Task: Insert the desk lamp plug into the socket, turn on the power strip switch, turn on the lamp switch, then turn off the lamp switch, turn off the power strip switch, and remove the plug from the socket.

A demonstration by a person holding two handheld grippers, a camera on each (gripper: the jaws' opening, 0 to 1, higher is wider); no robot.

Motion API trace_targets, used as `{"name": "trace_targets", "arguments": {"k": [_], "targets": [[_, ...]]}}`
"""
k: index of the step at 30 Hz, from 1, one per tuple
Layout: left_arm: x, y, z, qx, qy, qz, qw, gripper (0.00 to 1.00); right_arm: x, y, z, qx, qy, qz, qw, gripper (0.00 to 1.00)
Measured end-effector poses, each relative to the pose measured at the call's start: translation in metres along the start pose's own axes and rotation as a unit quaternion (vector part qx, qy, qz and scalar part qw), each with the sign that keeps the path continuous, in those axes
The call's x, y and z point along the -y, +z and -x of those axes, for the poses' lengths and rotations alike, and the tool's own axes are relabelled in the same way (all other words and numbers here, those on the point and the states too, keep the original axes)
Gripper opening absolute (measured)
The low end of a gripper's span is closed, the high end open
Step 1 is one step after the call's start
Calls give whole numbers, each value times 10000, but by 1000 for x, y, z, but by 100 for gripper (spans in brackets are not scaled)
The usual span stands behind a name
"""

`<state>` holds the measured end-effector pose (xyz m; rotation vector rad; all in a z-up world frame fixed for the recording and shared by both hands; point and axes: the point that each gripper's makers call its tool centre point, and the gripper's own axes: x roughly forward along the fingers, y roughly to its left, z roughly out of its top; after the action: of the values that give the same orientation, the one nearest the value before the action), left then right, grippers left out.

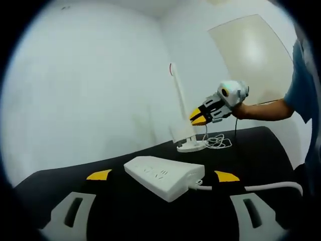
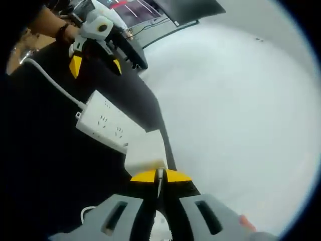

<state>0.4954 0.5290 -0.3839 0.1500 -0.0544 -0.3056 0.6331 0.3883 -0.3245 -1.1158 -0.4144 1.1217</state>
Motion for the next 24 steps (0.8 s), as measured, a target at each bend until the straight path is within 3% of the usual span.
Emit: {"name": "trace_targets", "arguments": {"k": [13,24], "targets": [[3,2,1,-25,23,20,10000,76,10,13,-1,410,-497,-147,9978,6],[4,-1,0,-120,7,-9,9999,76,6,22,-14,766,-745,-364,9936,6]]}}
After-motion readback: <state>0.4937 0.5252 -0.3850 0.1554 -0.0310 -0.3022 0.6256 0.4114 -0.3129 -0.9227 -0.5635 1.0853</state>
